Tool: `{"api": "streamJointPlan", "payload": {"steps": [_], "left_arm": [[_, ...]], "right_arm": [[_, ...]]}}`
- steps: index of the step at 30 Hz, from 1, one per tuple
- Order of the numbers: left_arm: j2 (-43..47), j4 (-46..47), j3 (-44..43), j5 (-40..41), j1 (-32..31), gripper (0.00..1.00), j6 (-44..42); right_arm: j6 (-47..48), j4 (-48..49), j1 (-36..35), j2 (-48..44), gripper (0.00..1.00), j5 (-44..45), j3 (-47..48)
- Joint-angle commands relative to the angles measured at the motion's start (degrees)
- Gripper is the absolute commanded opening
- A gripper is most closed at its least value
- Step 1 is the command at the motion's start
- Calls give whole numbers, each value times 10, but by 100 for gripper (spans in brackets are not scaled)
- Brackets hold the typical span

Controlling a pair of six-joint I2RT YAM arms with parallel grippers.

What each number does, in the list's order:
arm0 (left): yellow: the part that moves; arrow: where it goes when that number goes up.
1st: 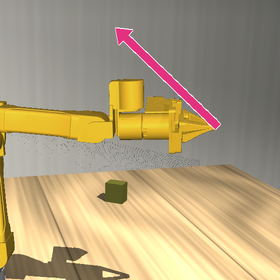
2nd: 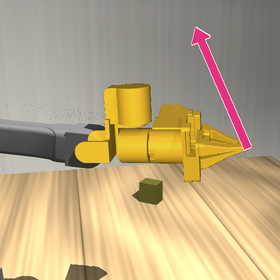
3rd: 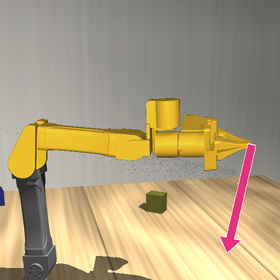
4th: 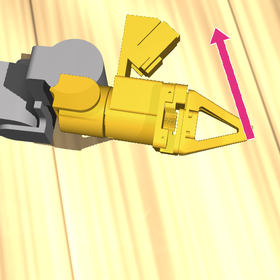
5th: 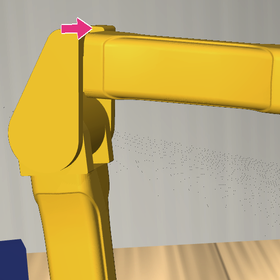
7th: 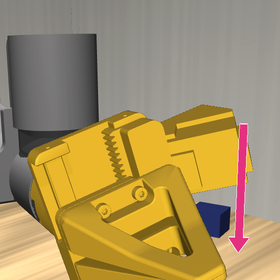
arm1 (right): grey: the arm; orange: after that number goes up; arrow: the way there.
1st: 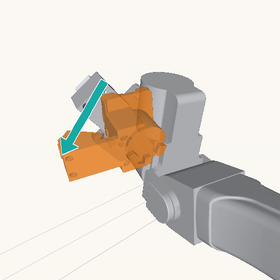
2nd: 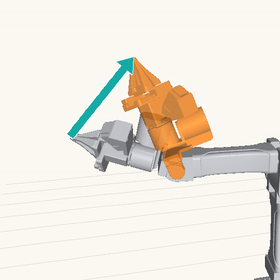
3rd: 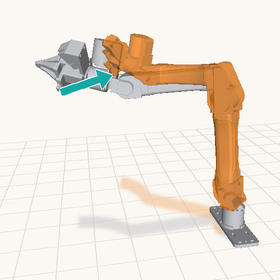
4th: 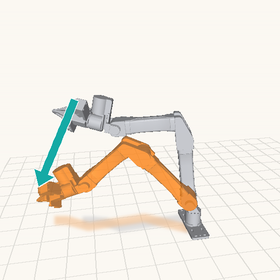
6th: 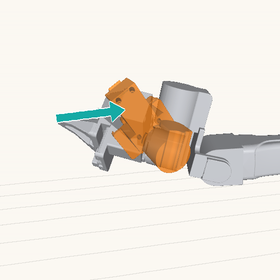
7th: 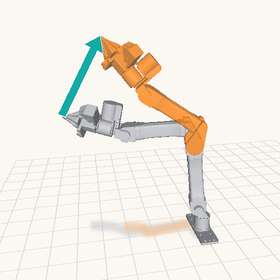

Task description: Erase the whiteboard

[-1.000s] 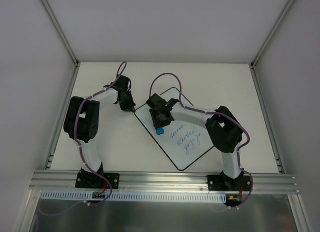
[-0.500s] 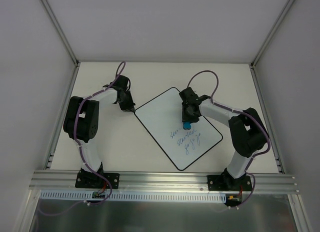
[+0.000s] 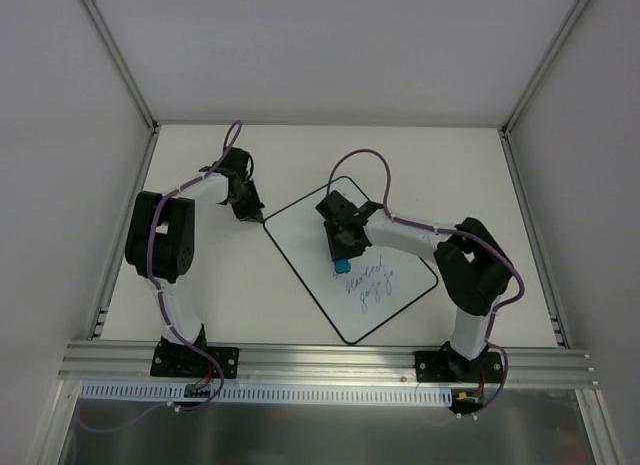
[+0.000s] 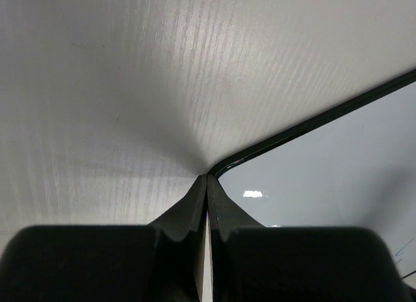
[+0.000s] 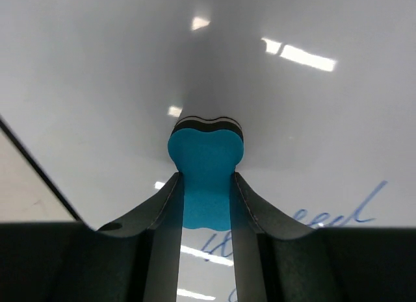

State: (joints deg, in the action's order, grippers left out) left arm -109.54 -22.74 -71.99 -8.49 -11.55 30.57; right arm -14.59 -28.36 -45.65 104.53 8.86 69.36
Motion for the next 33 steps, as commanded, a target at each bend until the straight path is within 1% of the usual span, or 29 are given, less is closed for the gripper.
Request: {"api": "streamJointPlan", "payload": {"steps": [1, 5, 8, 9, 11, 12, 13, 16, 18, 21, 25, 27, 32, 33], "left_arm": [[-2, -16, -8, 8, 5, 0, 1], [14, -16, -6, 11, 4, 0, -2], [34, -17, -2, 19, 4, 0, -1], [49, -17, 5, 21, 4, 11, 1], [78, -17, 24, 23, 3, 25, 12], [88, -18, 32, 26, 3, 42, 17], [100, -18, 40, 30, 2, 50, 27], [139, -20, 75, 37, -3, 63, 56], [161, -21, 98, 40, -13, 64, 73], [182, -22, 126, 52, -43, 65, 104], [190, -20, 144, 64, -93, 65, 149], [187, -20, 149, 71, -118, 64, 161], [178, -20, 157, 81, -148, 59, 198], [178, -20, 161, 94, -152, 57, 202]], "right_arm": [[-15, -29, -46, 44, 0, -52, 25], [-8, -28, -52, 61, 0, -68, 52], [-4, -28, -52, 70, 0, -55, 68], [-4, -28, -52, 74, 0, -52, 70], [-3, -28, -52, 75, 0, -44, 74], [-1, -28, -52, 74, 0, -40, 73], [-1, -28, -52, 70, 0, -36, 72], [3, -28, -49, 57, 0, -16, 67], [11, -28, -44, 39, 0, -2, 64], [20, -28, -31, 8, 0, 14, 57], [32, -28, -7, -39, 0, 28, 39], [38, -28, 13, -68, 0, 37, 25], [47, -25, 65, -127, 0, 33, -8], [47, -23, 72, -136, 0, 33, -21]]}}
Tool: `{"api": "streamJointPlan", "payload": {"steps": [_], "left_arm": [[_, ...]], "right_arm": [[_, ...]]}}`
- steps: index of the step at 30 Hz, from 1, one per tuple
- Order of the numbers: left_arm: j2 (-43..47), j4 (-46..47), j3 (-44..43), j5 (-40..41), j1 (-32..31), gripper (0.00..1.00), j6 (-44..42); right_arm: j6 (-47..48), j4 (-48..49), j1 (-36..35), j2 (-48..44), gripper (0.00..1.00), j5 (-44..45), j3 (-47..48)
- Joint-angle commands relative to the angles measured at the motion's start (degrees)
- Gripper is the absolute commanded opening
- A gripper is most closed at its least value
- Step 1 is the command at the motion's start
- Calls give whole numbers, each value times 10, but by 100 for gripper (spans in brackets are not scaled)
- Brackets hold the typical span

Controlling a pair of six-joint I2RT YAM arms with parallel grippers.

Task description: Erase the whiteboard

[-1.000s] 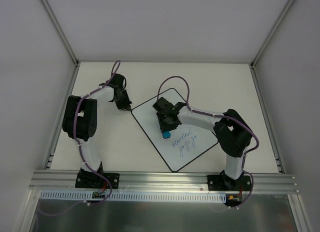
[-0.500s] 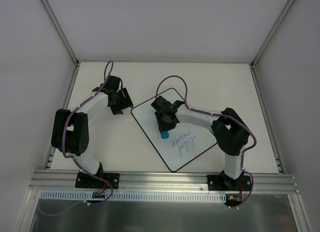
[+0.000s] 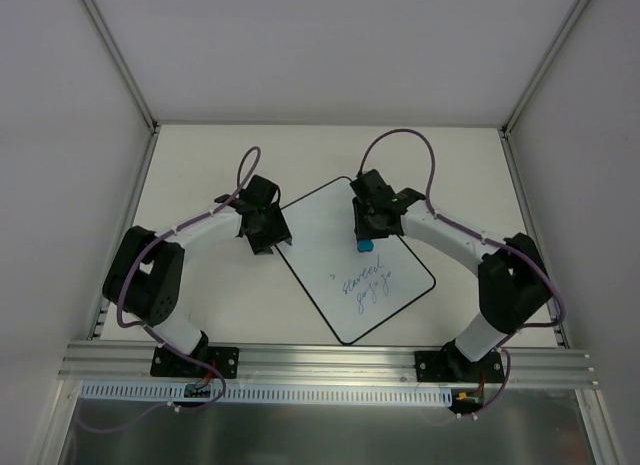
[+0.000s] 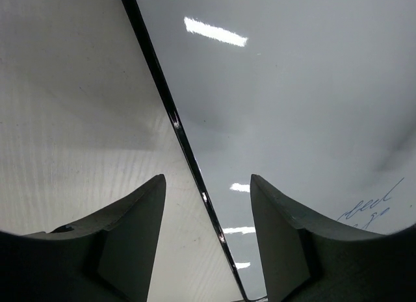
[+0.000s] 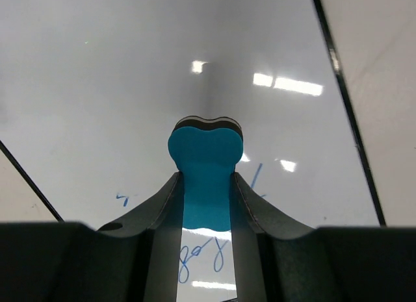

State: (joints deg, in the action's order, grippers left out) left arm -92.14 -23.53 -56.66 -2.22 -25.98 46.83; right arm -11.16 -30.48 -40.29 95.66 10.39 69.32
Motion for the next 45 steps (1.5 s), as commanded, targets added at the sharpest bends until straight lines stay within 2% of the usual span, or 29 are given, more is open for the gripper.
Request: {"api": "streamJointPlan", "payload": {"steps": [1, 7, 8, 21, 25, 26, 29, 39, 42, 45], "left_arm": [[3, -13, 8, 35, -13, 54, 44], [-26, -13, 9, 44, -30, 45, 59], [-29, -12, 11, 48, -33, 42, 61], [-56, -11, 25, 67, -38, 24, 78], [-77, -11, 8, 88, -36, 13, 73], [-83, -11, 0, 92, -35, 7, 65], [-107, -11, -34, 97, -15, 1, 51], [-215, -12, -199, 71, 72, 0, -12], [-232, -12, -237, 54, 81, 0, -41], [-217, -12, -230, 35, 82, 4, -53]], "right_arm": [[14, -1, 26, -67, 0, 16, -27], [16, 10, 71, -114, 0, -4, -62], [16, 11, 76, -122, 0, -5, -64], [16, 28, 93, -139, 0, -27, -86], [23, 31, 94, -136, 0, -33, -86], [24, 31, 94, -132, 0, -29, -86], [30, 33, 94, -128, 0, -24, -88], [30, 45, 89, -80, 1, -29, -92], [29, 56, 84, -61, 0, -29, -90], [30, 59, 78, -39, 0, -31, -78]]}}
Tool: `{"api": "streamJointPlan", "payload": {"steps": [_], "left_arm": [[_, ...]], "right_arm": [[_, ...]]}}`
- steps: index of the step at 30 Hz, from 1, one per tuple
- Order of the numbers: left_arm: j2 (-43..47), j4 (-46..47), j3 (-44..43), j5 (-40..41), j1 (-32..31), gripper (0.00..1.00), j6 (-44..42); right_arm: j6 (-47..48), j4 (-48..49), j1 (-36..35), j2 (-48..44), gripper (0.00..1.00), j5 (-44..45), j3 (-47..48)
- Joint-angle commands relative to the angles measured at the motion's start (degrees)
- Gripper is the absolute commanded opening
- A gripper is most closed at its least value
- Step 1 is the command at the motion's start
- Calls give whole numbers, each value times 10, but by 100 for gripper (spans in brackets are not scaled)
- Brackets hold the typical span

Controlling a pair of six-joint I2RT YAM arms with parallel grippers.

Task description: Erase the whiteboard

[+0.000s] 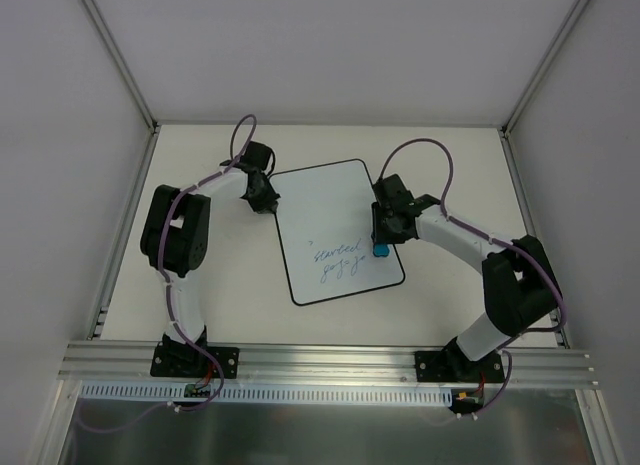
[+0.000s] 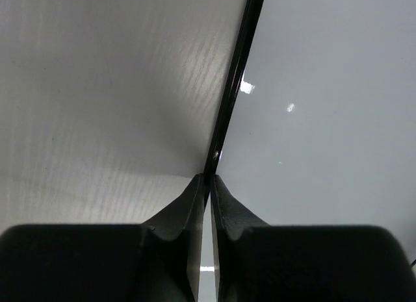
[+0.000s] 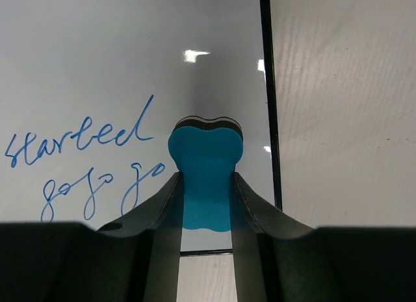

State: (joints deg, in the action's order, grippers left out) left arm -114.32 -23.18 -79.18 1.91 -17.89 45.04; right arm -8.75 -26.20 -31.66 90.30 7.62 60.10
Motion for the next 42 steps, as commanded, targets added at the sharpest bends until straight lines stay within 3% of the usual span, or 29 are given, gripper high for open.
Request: {"api": "streamJointPlan", "payload": {"steps": [1, 2, 5, 12, 21, 34, 38, 40, 42], "left_arm": [[24, -15, 3, -9, 0, 8, -38], [34, -16, 13, -9, 0, 19, -43], [76, -15, 58, -7, -5, 29, -50], [145, -14, 140, -17, -36, 31, -62], [131, -9, 157, -34, -65, 31, -55], [102, 6, 172, -26, -65, 23, -52], [96, 9, 183, -26, -66, 11, -51], [93, 10, 184, -32, -66, 0, -51], [91, 12, 186, -38, -65, 0, -49]], "right_arm": [[6, 16, -10, 18, 0, -3, 21], [6, 17, -12, 22, 0, -3, 25], [8, 19, -18, 36, 0, -7, 37], [8, 19, -34, 59, 0, -8, 63], [6, 19, -45, 77, 0, -7, 76], [-1, 24, -55, 110, 0, 13, 84], [-10, 22, -58, 129, 0, 22, 89], [-17, 21, -63, 142, 0, 30, 93], [-24, 19, -68, 159, 0, 35, 105]]}}
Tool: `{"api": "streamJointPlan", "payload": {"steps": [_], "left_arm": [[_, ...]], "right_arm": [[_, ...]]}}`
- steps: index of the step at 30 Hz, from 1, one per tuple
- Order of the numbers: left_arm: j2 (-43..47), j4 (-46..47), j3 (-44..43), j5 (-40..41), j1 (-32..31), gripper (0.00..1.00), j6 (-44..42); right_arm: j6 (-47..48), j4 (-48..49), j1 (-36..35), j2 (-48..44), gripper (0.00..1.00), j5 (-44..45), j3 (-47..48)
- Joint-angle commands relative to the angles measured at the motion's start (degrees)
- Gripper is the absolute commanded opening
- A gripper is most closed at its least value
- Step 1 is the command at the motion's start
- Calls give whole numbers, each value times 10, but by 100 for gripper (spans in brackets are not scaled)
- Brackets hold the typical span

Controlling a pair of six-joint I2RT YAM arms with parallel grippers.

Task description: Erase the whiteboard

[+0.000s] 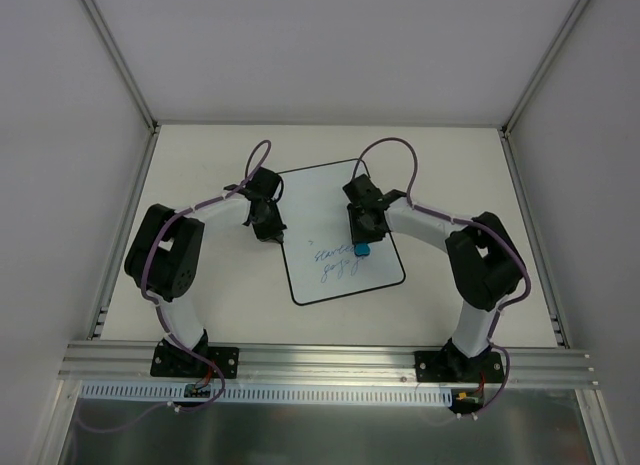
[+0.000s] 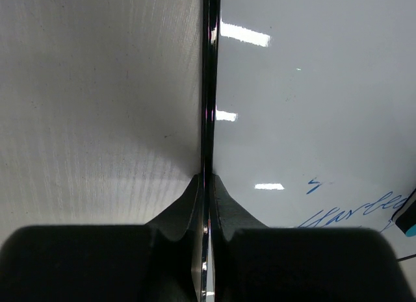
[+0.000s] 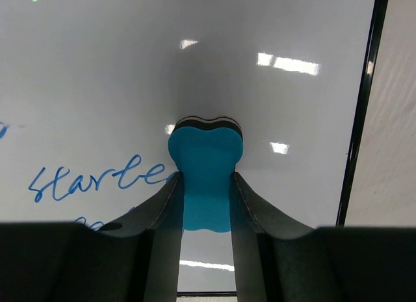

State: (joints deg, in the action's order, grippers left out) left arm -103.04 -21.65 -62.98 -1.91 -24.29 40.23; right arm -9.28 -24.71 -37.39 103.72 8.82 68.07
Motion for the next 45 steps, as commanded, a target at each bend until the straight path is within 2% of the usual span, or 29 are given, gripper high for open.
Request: {"api": "streamJointPlan", "payload": {"steps": [1, 7, 12, 20, 24, 28, 32, 36, 38, 43, 45], "left_arm": [[-22, -2, 26, 0, -2, 0, -1], [-15, 2, 35, -7, -8, 0, 0], [-10, 8, 43, -14, -8, 0, 6], [-7, 12, 44, -8, -7, 0, 8], [-8, 12, 45, -5, -6, 0, 13], [-7, 12, 47, -5, 4, 0, 13], [-5, 12, 48, -5, 11, 0, 14], [-5, 12, 47, -5, 14, 0, 14], [-5, 12, 45, -7, 14, 0, 14], [-8, 13, 44, -13, 14, 0, 16], [-8, 13, 44, -17, 14, 0, 18]], "right_arm": [[-24, 5, -18, 32, 0, 26, 29], [-48, -39, -63, 105, 0, 29, 119], [-60, -61, -98, 178, 0, -7, 196], [-58, -114, -138, 228, 0, -34, 281], [-54, -131, -137, 210, 0, -8, 264], [-67, -133, -103, 161, 0, 16, 180], [-59, -124, -27, 98, 0, 52, 99], [-46, -85, 47, 22, 0, 33, 18], [-32, -73, 74, 12, 0, 30, 0], [-25, -40, 69, 19, 0, -11, -19], [-30, -37, 41, 28, 0, -18, -11]]}}
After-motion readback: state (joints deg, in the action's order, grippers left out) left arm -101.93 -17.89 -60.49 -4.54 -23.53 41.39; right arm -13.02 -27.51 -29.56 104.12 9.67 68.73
